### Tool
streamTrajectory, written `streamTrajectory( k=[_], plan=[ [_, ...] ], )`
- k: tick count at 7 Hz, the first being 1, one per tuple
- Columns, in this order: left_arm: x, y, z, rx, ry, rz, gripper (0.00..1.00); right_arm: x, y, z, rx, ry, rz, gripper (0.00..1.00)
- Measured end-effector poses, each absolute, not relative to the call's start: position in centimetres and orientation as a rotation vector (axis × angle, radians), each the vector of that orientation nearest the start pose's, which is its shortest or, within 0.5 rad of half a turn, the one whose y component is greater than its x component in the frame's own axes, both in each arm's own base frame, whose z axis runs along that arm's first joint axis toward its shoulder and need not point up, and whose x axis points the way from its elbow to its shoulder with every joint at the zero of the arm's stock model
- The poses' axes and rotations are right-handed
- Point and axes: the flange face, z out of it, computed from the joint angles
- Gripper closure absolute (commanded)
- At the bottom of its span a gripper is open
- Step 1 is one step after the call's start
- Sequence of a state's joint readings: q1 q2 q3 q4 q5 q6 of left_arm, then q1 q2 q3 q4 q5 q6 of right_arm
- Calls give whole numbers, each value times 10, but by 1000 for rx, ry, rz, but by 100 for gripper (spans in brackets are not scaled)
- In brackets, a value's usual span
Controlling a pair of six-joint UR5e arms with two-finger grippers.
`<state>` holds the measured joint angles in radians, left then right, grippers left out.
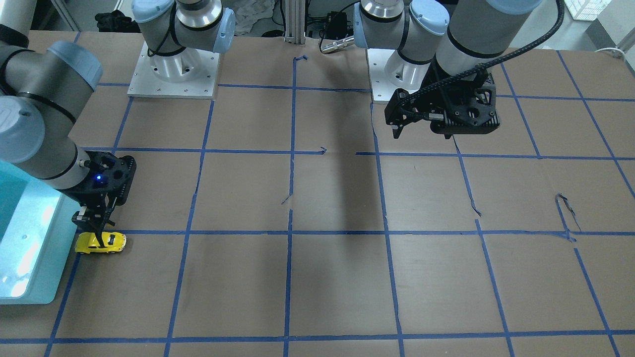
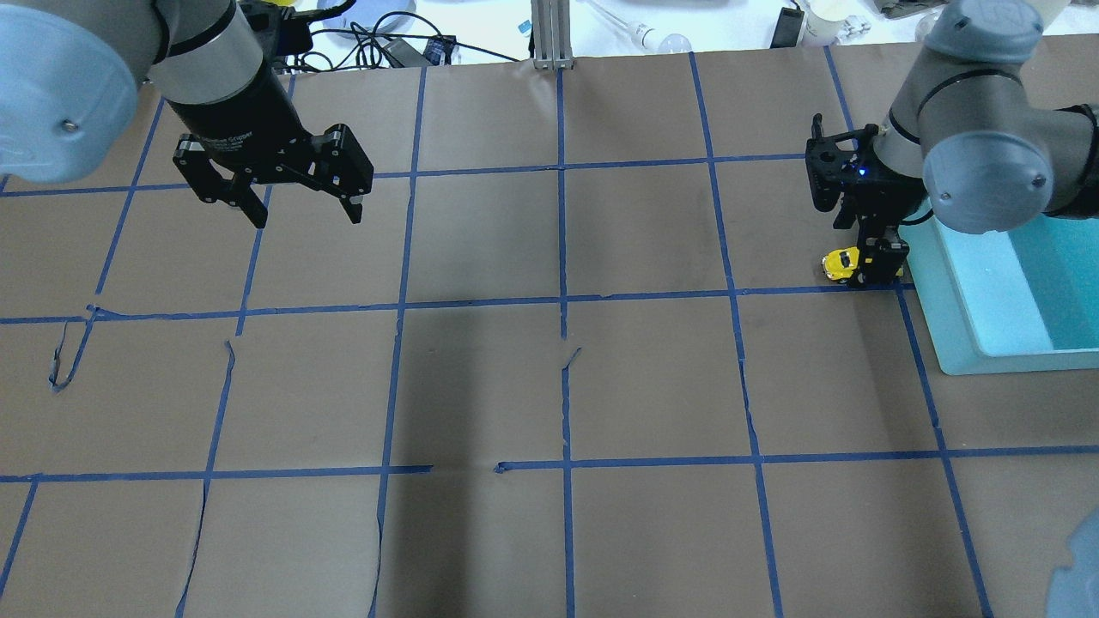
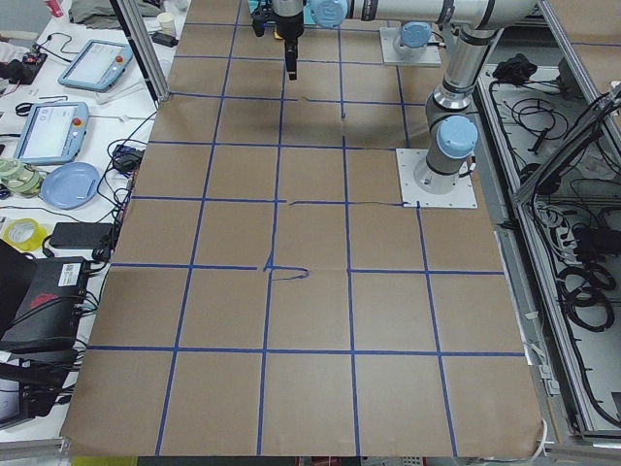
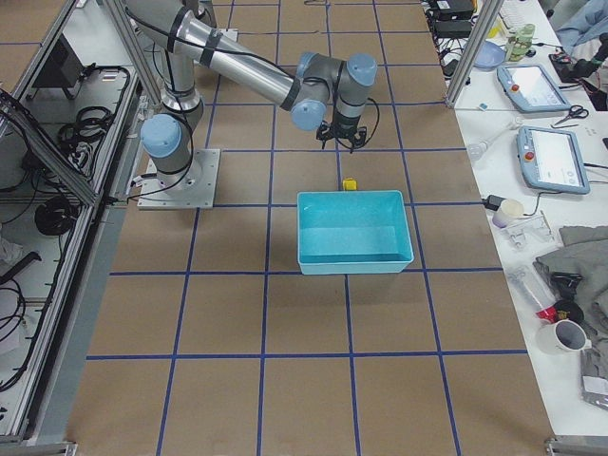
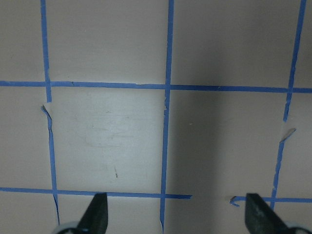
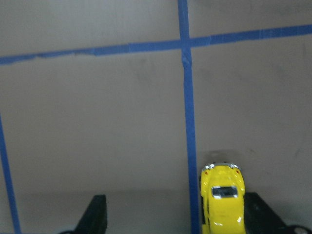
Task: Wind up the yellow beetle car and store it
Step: 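Close the right gripper on the yellow beetle car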
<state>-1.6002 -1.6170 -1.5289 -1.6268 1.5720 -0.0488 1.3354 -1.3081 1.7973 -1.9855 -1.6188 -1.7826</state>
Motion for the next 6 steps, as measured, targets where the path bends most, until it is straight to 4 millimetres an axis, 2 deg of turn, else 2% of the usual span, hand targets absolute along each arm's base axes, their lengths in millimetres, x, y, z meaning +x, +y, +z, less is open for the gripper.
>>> streamTrajectory(
  k=[2, 4, 6],
  plan=[
    [-157, -492, 480, -11, 3137, 97, 0, -22, -577, 263, -2315, 2140, 146, 0],
    [-159, -486, 475, -12, 3131, 107, 0, -29, -587, 237, -2328, 2122, 148, 0],
    [-152, -487, 473, -17, 3131, 109, 0, -34, -596, 207, -2342, 2105, 142, 1]
  ],
)
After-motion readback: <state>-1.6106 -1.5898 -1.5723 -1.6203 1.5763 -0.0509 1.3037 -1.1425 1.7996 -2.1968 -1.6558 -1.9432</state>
